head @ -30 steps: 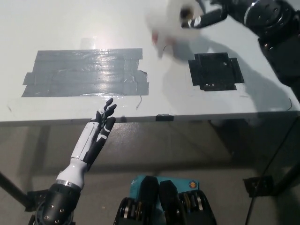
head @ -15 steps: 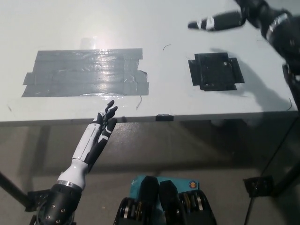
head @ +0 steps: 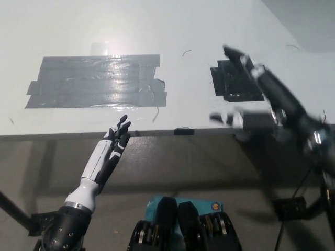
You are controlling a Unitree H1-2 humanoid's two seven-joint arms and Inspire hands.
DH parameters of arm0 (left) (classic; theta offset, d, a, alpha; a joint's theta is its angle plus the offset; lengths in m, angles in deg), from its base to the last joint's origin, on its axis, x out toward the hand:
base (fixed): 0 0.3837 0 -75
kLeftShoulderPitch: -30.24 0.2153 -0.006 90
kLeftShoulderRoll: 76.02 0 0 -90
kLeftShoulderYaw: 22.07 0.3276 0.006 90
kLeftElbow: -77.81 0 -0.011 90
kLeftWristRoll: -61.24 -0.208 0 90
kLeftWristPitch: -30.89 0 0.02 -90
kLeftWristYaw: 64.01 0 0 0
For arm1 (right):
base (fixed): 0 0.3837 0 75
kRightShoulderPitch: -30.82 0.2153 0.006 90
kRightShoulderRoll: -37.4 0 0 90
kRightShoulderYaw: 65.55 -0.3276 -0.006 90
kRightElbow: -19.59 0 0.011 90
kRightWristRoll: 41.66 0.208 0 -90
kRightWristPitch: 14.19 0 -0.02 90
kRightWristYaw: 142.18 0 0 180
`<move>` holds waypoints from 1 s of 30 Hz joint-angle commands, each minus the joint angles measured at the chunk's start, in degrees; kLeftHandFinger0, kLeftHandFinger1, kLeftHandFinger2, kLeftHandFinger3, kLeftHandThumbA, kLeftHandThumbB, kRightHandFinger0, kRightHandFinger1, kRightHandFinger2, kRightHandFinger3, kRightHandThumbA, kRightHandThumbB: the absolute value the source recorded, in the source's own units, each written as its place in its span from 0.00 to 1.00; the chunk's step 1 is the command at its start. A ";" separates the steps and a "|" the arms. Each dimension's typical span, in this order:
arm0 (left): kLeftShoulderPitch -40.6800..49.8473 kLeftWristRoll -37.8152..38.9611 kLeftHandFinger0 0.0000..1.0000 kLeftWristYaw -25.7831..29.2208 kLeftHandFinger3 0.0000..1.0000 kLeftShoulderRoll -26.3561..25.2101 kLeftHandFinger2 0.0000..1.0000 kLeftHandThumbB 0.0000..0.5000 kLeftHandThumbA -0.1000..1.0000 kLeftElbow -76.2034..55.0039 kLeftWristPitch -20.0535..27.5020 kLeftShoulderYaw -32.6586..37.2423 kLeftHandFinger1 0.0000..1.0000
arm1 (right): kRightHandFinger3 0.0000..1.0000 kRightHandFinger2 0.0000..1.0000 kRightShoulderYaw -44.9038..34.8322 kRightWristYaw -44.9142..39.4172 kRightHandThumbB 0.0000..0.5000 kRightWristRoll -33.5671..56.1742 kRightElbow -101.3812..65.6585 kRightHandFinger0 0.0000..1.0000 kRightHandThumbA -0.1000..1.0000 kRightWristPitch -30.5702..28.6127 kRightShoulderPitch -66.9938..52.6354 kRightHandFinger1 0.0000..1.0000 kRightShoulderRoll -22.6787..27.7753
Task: A toilet paper roll is kept on the black spot on the desk infront of the robot and the robot inserts its right thumb into the hole in the centre to grab the roll. Then it passes the roll to a person.
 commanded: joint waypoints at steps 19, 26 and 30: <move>7.47 0.07 1.00 -0.39 1.00 -0.43 1.00 0.04 0.92 -5.07 2.29 0.47 1.00 | 1.00 1.00 -2.49 9.43 0.47 -1.57 20.36 1.00 0.73 -24.68 -16.02 1.00 -5.17; 10.46 -0.42 1.00 -0.41 1.00 -0.35 1.00 0.03 0.87 -6.05 2.54 1.14 1.00 | 1.00 1.00 -2.30 9.36 0.48 -1.69 20.18 1.00 0.69 -25.36 -19.53 1.00 -5.10; 10.29 -0.23 1.00 -0.10 1.00 -0.13 1.00 0.03 0.85 -5.29 3.09 0.96 1.00 | 1.00 1.00 -2.24 9.62 0.48 -2.10 20.53 1.00 0.69 -25.66 -19.31 1.00 -5.16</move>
